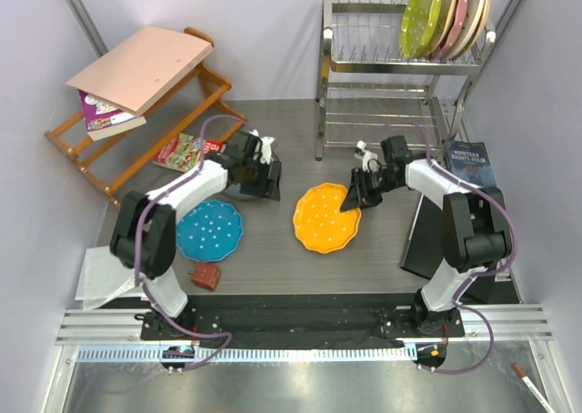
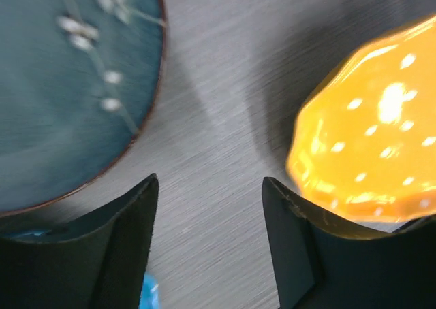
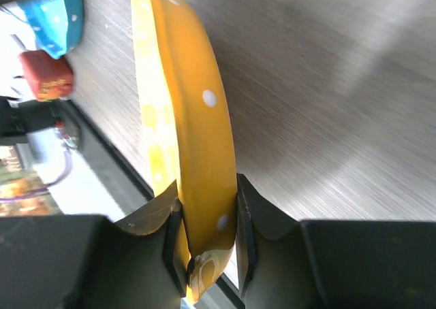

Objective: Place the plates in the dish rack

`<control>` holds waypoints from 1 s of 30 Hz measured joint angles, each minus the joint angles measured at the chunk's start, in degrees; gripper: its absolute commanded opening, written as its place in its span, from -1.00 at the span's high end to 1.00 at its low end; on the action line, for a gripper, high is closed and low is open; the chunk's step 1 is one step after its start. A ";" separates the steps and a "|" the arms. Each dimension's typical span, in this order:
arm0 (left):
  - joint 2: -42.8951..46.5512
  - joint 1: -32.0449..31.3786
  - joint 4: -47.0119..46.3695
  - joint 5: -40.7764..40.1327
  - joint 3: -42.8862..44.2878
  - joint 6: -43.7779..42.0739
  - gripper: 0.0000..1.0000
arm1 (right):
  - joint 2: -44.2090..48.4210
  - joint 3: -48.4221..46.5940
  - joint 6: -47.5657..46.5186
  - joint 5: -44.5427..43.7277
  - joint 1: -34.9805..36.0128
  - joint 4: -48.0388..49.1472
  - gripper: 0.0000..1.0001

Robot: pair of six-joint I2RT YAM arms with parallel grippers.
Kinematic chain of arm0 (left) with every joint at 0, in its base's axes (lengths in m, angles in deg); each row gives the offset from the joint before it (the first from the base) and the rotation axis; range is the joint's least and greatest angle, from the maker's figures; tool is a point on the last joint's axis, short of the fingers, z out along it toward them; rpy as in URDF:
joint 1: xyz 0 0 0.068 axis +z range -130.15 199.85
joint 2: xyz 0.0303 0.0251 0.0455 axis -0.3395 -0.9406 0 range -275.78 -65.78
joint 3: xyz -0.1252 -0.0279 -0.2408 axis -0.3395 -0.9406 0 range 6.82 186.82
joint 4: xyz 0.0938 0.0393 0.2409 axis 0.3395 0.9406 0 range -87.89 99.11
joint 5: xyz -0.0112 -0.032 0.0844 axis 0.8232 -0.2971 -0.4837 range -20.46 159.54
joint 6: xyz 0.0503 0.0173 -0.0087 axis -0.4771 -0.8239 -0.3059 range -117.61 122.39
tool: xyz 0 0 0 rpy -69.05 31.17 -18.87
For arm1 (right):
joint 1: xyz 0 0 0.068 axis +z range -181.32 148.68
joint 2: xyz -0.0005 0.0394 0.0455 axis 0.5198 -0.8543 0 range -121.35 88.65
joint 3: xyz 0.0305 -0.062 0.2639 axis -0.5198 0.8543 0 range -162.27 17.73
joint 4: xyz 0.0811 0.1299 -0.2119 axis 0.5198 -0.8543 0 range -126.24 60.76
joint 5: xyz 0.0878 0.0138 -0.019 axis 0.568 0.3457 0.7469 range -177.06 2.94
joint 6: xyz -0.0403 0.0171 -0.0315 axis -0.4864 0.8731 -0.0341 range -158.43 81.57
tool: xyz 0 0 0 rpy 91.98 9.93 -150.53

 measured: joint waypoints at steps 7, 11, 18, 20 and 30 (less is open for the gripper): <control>15.15 1.79 3.74 -5.51 6.21 -8.04 -0.99 | 4.02 -30.67 -11.63 -6.25 -1.68 -20.24 0.97; 18.73 0.00 2.89 -14.14 6.95 -9.27 -0.99 | 5.31 -52.35 -11.21 -8.74 -1.75 -20.57 0.98; 16.92 -9.38 -0.66 -35.06 1.01 -16.24 -0.99 | 13.05 -62.51 -2.64 -23.71 -1.44 -5.92 0.98; 16.92 -11.34 -2.19 -38.66 -0.11 -17.59 -0.99 | 13.33 -63.95 -1.14 -30.36 -1.29 -1.18 0.98; 19.12 -11.45 -7.85 -46.53 -4.68 -17.57 -0.99 | -4.76 -78.16 -9.18 -64.85 1.51 14.51 0.98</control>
